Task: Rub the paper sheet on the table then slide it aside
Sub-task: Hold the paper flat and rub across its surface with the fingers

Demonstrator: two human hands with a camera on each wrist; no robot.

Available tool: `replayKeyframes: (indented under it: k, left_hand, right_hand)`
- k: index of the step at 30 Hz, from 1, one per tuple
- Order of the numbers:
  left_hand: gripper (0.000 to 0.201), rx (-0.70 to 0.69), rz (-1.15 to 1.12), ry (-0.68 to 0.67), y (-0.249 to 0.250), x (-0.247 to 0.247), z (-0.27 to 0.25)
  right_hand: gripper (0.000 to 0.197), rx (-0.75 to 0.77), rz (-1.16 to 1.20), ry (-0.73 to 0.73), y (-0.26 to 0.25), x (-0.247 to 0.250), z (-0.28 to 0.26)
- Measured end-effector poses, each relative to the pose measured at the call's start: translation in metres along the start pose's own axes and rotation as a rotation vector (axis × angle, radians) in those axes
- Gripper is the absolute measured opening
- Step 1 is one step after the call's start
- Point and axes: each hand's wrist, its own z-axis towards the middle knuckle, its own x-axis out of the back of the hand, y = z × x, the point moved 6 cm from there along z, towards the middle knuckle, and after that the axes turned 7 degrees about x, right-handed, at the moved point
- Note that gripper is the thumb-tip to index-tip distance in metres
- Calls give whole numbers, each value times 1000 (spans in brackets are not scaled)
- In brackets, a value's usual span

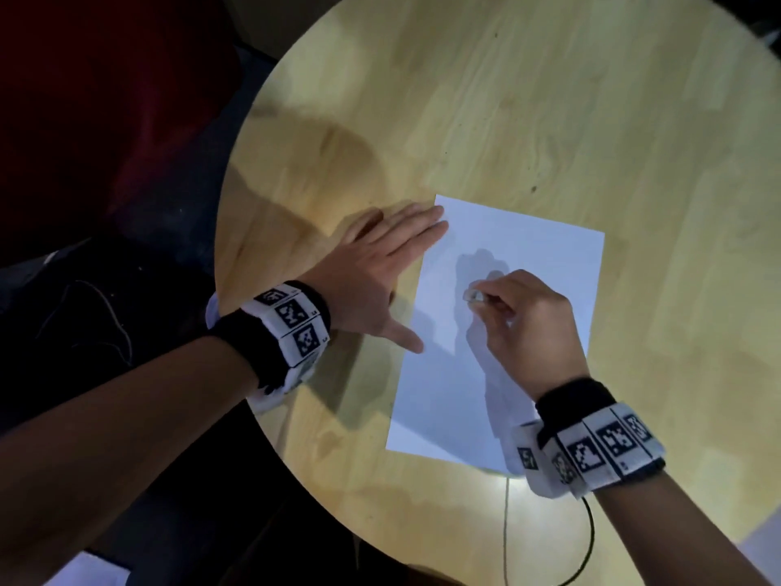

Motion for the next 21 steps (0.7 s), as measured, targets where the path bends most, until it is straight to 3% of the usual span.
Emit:
replayKeyframes:
  k: [4,8,10,13,15,18,20,21]
  left_hand:
    - [145,-11,79,-10,8,-9,2]
    - [150,8,56,-19,8,-9,3]
    - [152,5,49,7,8,-8,4]
    - [154,19,40,6,8,-9,3]
    - [155,21,48,3,9,-8,4]
    - [156,32,54,-25,8,-9,5]
    - [156,30,55,-9,7,-9,5]
    - [156,27,54,-1,8,-8,5]
  right_hand:
    - [4,27,-15,-12,-8,-6,24]
    - [8,1,-22,85,-2,-13,52]
    - [11,63,-19,5,-18,-20,31]
    - [11,182,35,-255,-54,-27,-14]
    - [9,230,11,-336,-48,-28,2]
    - [7,125,-86,-112,-18,-19,57]
    - [9,87,-58,-26,-19,-18,52]
    - [9,109,-41,-50,-28,-21,35]
